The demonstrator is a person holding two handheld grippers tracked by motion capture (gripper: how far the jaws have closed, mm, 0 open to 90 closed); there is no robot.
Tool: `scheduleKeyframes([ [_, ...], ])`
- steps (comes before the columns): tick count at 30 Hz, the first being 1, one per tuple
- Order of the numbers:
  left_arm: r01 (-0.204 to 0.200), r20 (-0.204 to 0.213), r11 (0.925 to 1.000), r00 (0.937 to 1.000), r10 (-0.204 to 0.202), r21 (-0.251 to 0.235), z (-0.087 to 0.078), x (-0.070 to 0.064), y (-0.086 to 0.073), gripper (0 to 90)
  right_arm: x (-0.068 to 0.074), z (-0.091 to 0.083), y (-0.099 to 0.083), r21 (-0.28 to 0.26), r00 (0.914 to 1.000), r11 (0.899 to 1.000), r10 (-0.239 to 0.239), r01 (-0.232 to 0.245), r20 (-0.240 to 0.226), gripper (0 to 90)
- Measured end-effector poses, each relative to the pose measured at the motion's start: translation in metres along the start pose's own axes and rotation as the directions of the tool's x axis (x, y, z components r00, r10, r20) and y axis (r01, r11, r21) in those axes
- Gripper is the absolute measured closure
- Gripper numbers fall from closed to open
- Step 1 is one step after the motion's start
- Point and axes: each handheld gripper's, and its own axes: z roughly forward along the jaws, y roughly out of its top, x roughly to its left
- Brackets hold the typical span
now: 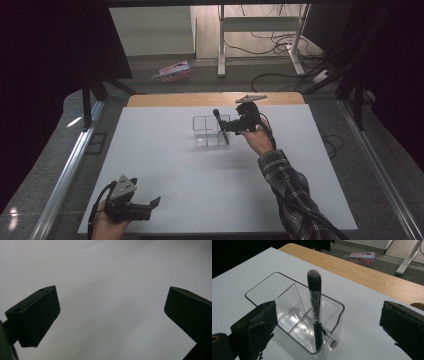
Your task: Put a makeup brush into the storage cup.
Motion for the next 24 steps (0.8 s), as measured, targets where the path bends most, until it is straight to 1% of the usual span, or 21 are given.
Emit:
scheduleKeyframes([
  [7, -0.001, -0.001, 1.0, 1.0, 0.001, 0.001, 0.0, 0.0, 0.0, 0.9, 0.0, -0.005, 0.0, 0.001, 1.0, 1.0, -0.002, 0.002, -0.009, 1.2],
  [12, -0.002, -0.001, 1.0, 1.0, 0.002, -0.001, 0.0, 0.0, 0.0, 0.9, 0.002, -0.01, 0.001, -0.005, 0.9998, 1.0, -0.014, 0.014, -0.017, 1.2],
  [17, -0.002, -0.001, 1.0, 1.0, 0.002, 0.0, 0.0, 0.0, 0.0, 0.9, 0.005, -0.013, 0.002, 0.005, 0.9993, 1.0, -0.019, 0.019, -0.033, 1.2],
  [24, 0.004, 0.001, 1.0, 1.0, -0.004, -0.002, 0.0, 0.0, 0.0, 0.6, 0.008, -0.021, 0.001, 0.004, 0.9984, 1.0, -0.029, 0.03, -0.048, 1.1],
])
